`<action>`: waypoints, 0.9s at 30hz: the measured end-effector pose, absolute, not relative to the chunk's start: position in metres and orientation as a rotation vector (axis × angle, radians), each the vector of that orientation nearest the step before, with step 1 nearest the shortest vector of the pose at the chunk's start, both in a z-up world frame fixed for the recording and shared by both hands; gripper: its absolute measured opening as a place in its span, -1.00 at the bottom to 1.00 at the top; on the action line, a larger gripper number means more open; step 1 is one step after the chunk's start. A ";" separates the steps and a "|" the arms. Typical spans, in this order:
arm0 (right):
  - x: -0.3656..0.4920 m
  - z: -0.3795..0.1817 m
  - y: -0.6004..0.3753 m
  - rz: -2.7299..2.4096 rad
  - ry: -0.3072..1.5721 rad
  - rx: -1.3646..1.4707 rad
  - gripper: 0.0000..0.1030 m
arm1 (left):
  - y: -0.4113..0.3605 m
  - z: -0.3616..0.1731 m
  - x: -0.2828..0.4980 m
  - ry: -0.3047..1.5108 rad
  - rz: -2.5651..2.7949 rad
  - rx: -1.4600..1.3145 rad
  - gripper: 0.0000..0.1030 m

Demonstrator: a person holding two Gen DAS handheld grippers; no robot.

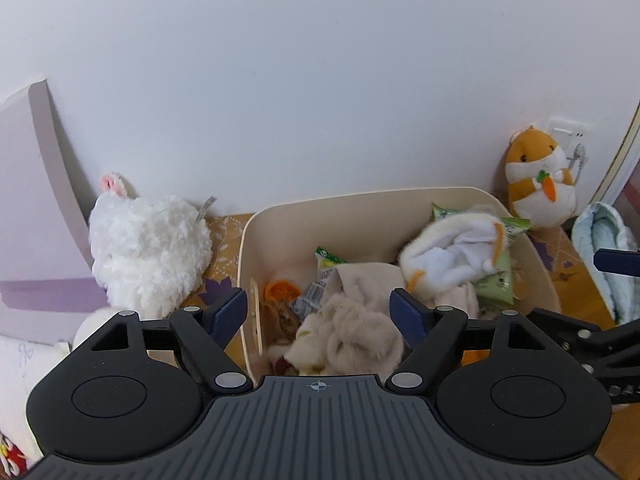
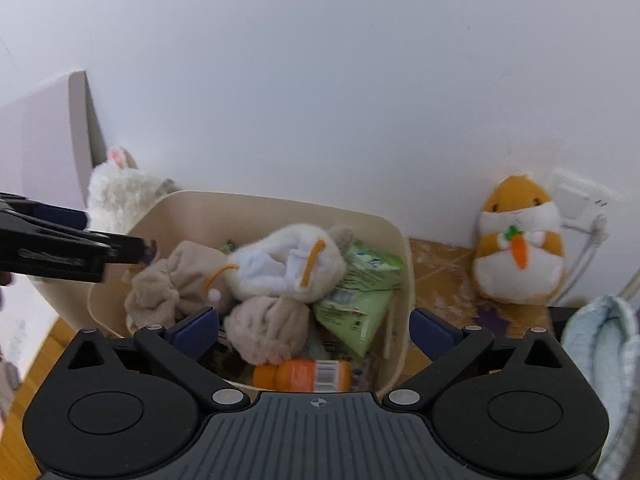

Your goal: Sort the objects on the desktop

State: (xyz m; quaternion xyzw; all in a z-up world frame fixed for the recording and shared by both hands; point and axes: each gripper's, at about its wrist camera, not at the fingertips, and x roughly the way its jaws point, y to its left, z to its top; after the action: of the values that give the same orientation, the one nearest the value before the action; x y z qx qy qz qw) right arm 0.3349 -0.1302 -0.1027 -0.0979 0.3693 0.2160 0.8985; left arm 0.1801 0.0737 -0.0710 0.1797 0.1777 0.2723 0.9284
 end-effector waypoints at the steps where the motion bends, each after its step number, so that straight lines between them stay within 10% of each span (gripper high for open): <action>1: 0.330 -0.100 -0.130 0.435 0.757 -0.209 1.00 | 0.071 -0.071 0.175 0.367 0.553 0.366 0.55; 27: 0.162 -0.031 -0.177 0.372 0.800 -0.085 1.00 | -0.003 -0.095 -0.006 0.426 0.562 0.392 0.55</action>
State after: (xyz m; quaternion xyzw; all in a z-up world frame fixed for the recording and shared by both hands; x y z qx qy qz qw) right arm 0.1617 -0.1775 -0.0310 -0.0413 0.3869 0.1798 0.9035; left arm -0.0063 -0.0026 -0.0947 0.1909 0.2075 0.2735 0.9196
